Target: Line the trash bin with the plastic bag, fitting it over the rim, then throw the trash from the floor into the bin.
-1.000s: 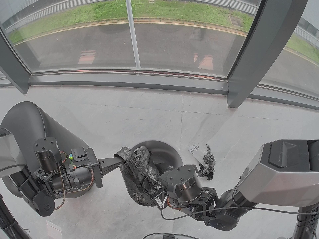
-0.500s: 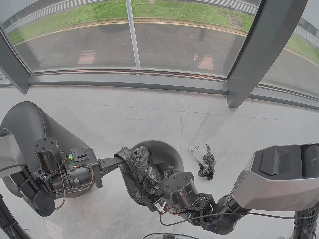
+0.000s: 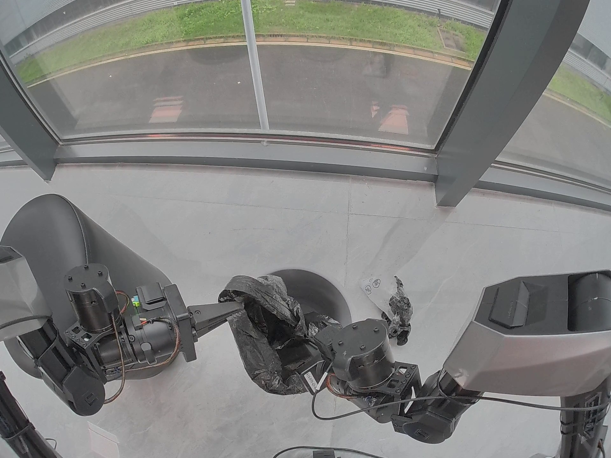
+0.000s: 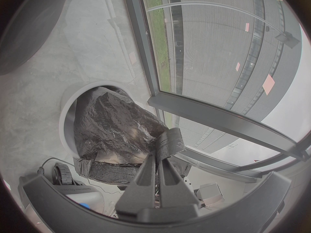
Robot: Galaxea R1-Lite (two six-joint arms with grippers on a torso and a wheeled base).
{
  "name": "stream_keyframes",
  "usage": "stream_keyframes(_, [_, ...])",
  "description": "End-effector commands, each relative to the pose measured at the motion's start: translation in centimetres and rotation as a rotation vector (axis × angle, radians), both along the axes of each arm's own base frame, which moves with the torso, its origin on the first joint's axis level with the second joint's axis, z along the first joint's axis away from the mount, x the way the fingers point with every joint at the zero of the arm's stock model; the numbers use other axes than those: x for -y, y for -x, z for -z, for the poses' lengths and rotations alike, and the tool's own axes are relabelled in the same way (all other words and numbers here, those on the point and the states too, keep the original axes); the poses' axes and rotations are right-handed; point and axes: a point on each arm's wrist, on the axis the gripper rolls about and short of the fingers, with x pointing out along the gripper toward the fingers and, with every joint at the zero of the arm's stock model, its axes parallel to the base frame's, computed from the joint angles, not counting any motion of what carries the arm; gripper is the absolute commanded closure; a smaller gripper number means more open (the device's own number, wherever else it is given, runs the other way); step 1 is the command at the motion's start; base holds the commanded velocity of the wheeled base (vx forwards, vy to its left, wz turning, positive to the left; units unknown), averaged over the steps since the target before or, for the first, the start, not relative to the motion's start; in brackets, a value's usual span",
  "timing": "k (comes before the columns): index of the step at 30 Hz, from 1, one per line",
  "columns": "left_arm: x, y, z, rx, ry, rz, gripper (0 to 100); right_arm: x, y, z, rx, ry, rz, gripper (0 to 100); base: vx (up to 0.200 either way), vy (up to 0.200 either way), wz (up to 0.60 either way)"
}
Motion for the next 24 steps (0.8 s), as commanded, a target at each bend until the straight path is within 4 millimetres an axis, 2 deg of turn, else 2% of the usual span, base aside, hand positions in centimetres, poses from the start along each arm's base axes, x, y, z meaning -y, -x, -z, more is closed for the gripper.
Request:
stream_keyframes(1, [-0.1, 0.2, 0.0, -0.001, -0.001, -0.002, 100, 0.3, -0.4, 0.7, 0.003, -0.002, 0.014, 100, 0.0, 0.0, 0.0])
stream_keyframes(10, [-0.2, 0.8, 0.0, 0.053, -0.049, 0.012, 100, 0.6, -1.1, -0.5, 0.052, -0.047, 0.033, 100, 0.0, 0.0, 0.0])
stream_keyframes(16, [-0.7, 1.1, 0.8, 0.107, -0.131, 0.014, 100, 1.3, -1.7, -2.2, 0.093, -0.08, 0.054, 100, 0.0, 0.0, 0.0])
stream_keyframes(24, [-0.9, 1.1, 1.9, 0.267, -0.335, 0.006, 100, 2.0, -2.2, -3.7, 0.125, -0.1, 0.071, 100, 0.0, 0.0, 0.0])
